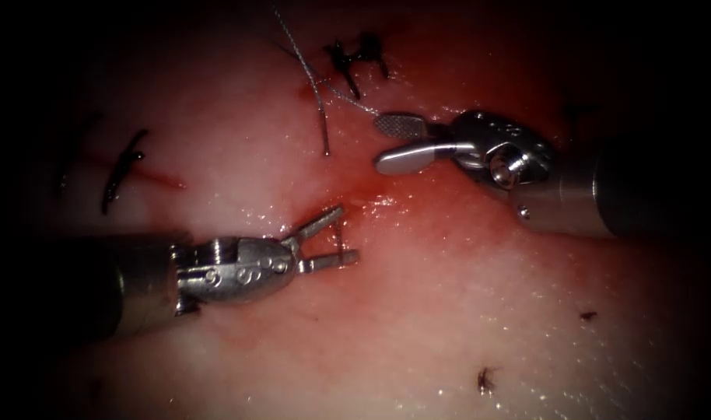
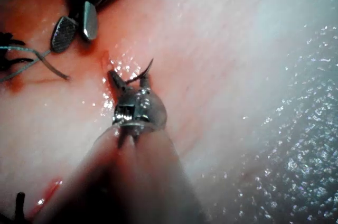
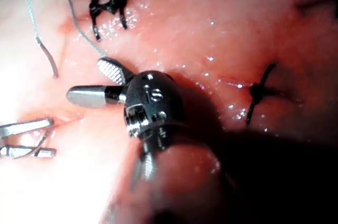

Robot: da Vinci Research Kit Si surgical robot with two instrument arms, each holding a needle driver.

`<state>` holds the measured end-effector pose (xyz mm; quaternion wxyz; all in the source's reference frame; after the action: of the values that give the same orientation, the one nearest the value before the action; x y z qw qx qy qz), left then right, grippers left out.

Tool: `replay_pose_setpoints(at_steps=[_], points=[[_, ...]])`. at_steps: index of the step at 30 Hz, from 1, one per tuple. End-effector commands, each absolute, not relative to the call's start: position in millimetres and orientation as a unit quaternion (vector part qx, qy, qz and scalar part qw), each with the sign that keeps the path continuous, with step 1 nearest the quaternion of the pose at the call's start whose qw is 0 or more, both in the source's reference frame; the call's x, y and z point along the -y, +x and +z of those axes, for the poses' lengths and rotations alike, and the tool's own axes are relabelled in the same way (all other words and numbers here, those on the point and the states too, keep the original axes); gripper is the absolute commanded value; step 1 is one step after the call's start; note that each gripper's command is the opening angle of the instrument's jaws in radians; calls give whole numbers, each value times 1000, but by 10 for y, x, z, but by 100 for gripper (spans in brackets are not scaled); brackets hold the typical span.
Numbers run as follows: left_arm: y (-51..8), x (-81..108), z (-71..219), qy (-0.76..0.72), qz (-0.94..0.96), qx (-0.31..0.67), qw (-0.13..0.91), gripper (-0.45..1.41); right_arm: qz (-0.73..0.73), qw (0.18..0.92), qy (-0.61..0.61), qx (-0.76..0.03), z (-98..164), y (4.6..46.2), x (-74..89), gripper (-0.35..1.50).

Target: Wound Closure

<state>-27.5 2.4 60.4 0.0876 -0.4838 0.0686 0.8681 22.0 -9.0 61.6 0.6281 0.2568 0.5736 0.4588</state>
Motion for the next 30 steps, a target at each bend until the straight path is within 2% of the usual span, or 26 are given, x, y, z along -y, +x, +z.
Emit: replay_pose_setpoints(at_steps=[1, 4, 5, 12, 17, 23, 30], points=[[-280, -21, 613, -488, 866, -65, 85, 15, 459, 628, 258, -573, 622, 227, 98, 111], [-280, -24, 617, -506, 857, -43, 86, -42, 460, 627, 260, -573, 623, 227, 100, 108], [-281, -24, 616, -512, 854, -34, 89, -45, 460, 627, 259, -573, 623, 227, 100, 108], [-286, -18, 603, -548, 826, 44, 127, -45, 471, 619, 271, -568, 625, 227, 105, 98], [-289, -15, 588, -561, 795, 129, 189, -45, 485, 609, 291, -557, 627, 228, 114, 84], [-292, -12, 567, -580, 726, 245, 275, -45, 489, 605, 314, -544, 629, 228, 124, 84], [-295, -15, 541, -558, 666, 340, 359, -45, 495, 606, 330, -528, 631, 228, 127, 72]])
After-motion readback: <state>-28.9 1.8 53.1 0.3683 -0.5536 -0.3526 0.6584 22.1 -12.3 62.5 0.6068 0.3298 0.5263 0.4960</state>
